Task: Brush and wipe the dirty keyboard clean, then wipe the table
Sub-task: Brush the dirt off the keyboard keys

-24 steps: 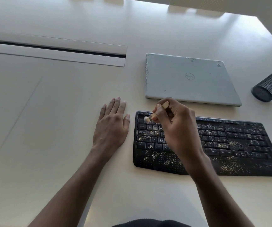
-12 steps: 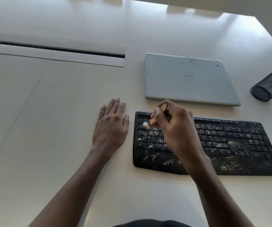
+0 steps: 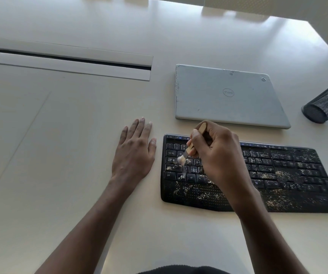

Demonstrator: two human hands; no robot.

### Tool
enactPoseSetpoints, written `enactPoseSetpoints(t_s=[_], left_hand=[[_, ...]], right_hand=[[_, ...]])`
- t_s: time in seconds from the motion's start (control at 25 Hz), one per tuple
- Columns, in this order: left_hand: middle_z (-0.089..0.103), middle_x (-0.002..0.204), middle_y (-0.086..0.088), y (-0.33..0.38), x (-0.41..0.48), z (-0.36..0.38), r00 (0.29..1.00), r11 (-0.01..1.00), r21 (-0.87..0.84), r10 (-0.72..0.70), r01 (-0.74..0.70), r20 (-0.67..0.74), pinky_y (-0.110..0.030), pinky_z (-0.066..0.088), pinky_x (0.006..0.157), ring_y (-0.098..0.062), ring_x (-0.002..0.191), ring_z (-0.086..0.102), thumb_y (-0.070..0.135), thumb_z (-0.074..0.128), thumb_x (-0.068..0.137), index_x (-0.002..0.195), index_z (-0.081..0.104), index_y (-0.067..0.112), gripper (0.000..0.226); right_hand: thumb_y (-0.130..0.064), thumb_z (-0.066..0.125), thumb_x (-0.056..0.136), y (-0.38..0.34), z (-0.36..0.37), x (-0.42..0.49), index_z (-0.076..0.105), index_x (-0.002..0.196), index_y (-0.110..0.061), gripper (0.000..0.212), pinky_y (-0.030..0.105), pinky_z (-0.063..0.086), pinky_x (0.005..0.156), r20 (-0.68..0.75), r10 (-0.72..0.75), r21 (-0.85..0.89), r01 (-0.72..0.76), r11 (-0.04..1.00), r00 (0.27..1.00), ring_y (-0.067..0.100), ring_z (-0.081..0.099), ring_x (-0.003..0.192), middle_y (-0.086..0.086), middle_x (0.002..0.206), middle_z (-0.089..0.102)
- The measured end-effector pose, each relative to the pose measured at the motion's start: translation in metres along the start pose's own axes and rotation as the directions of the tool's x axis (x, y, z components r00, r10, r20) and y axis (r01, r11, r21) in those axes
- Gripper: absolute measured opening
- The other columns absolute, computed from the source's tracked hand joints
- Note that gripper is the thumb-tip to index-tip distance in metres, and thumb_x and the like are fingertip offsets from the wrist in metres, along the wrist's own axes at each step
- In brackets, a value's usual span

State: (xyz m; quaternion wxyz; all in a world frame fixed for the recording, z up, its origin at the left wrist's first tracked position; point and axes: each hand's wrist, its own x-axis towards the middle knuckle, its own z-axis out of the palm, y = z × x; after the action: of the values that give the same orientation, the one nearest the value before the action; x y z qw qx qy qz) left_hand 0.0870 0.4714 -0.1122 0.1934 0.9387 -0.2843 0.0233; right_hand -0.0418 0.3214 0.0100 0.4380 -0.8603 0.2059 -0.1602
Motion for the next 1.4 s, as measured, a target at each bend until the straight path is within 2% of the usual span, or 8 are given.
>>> enactPoseSetpoints(t_s=[0.12, 0.28, 0.48, 0.68, 0.96, 1.12, 1.28, 1.4], left_hand=[[0.030, 0.171, -0.007, 0.0004, 0.0001, -0.0003, 1.000, 1.000, -0.005, 0.001, -0.001, -0.003, -0.041, 0.012, 0.132, -0.019, 0.160, 0.020, 0.034, 0.043, 0.109, 0.162, 0.036, 0.016, 0.056], [0.029, 0.171, -0.007, 0.0007, -0.0001, -0.0004, 1.000, 1.000, -0.008, -0.001, 0.001, 0.002, -0.041, 0.011, 0.132, -0.018, 0.160, 0.019, 0.034, 0.042, 0.109, 0.162, 0.036, 0.016, 0.056], [0.029, 0.171, -0.007, 0.0005, -0.0004, -0.0013, 1.000, 1.000, -0.010, -0.001, 0.001, -0.003, -0.041, 0.011, 0.132, -0.018, 0.160, 0.019, 0.034, 0.042, 0.110, 0.162, 0.036, 0.016, 0.056], [0.029, 0.171, -0.007, 0.0010, -0.0006, -0.0011, 1.000, 1.000, -0.006, -0.002, 0.002, 0.001, -0.041, 0.012, 0.132, -0.018, 0.160, 0.020, 0.038, 0.034, 0.107, 0.162, 0.036, 0.016, 0.059], [0.029, 0.171, -0.007, 0.0008, -0.0006, -0.0017, 1.000, 1.000, -0.008, -0.003, 0.003, 0.006, -0.042, 0.012, 0.132, -0.018, 0.160, 0.020, 0.036, 0.038, 0.109, 0.162, 0.036, 0.016, 0.056], [0.029, 0.171, -0.007, 0.0014, -0.0003, -0.0019, 1.000, 1.000, -0.010, -0.004, 0.004, 0.003, -0.041, 0.012, 0.132, -0.018, 0.160, 0.019, 0.034, 0.042, 0.109, 0.162, 0.036, 0.016, 0.056], [0.028, 0.171, -0.006, 0.0012, -0.0007, -0.0016, 1.000, 1.000, -0.014, -0.005, 0.005, 0.004, -0.041, 0.010, 0.132, -0.018, 0.161, 0.019, 0.034, 0.042, 0.109, 0.162, 0.035, 0.016, 0.056], [0.029, 0.171, -0.007, 0.0004, -0.0006, -0.0019, 1.000, 1.000, -0.015, -0.003, 0.003, -0.001, -0.041, 0.011, 0.132, -0.018, 0.161, 0.019, 0.034, 0.042, 0.109, 0.162, 0.036, 0.016, 0.056]], right_hand=[[-0.018, 0.056, 0.106, -0.0019, -0.0024, 0.0001, 0.066, 0.087, -0.008, 0.024, 0.026, 0.060, 0.064, -0.102, -0.037, 0.012, 0.039, 0.999, 0.994, -0.002, 0.072, 0.066, -0.002, 0.073, 0.073], [-0.019, 0.056, 0.106, 0.0031, -0.0017, -0.0004, 0.066, 0.086, -0.009, 0.025, 0.034, 0.060, 0.066, -0.037, -0.002, -0.036, 0.000, 0.999, 0.999, 0.000, 0.072, 0.066, -0.001, 0.073, 0.073], [-0.019, 0.056, 0.106, 0.0001, -0.0045, -0.0003, 0.066, 0.087, -0.009, 0.024, 0.022, 0.059, 0.064, -0.117, -0.013, 0.004, 0.014, 1.000, 0.993, -0.001, 0.072, 0.067, -0.002, 0.074, 0.073], [-0.022, 0.057, 0.105, 0.0030, -0.0041, -0.0019, 0.065, 0.085, -0.011, 0.025, 0.034, 0.060, 0.065, -0.019, 0.044, -0.071, -0.045, 0.996, 0.999, 0.004, 0.072, 0.065, -0.002, 0.072, 0.074], [-0.023, 0.056, 0.106, 0.0035, -0.0062, -0.0031, 0.065, 0.086, -0.011, 0.025, 0.040, 0.058, 0.062, -0.077, 0.031, -0.087, -0.037, 0.996, 0.997, 0.008, 0.072, 0.065, -0.004, 0.072, 0.072], [-0.021, 0.056, 0.106, 0.0014, -0.0093, -0.0036, 0.065, 0.086, -0.009, 0.025, 0.027, 0.060, 0.061, -0.075, 0.041, -0.056, -0.045, 0.997, 0.996, 0.002, 0.071, 0.064, 0.000, 0.073, 0.073], [-0.023, 0.056, 0.106, 0.0048, -0.0089, -0.0040, 0.065, 0.086, -0.013, 0.025, 0.039, 0.059, 0.064, -0.101, 0.023, -0.078, -0.031, 0.996, 0.995, 0.005, 0.072, 0.067, -0.005, 0.072, 0.073], [-0.023, 0.056, 0.106, 0.0055, -0.0087, -0.0043, 0.065, 0.085, -0.011, 0.025, 0.026, 0.058, 0.060, -0.058, 0.048, -0.072, -0.052, 0.996, 0.997, 0.001, 0.071, 0.067, -0.001, 0.073, 0.073]])
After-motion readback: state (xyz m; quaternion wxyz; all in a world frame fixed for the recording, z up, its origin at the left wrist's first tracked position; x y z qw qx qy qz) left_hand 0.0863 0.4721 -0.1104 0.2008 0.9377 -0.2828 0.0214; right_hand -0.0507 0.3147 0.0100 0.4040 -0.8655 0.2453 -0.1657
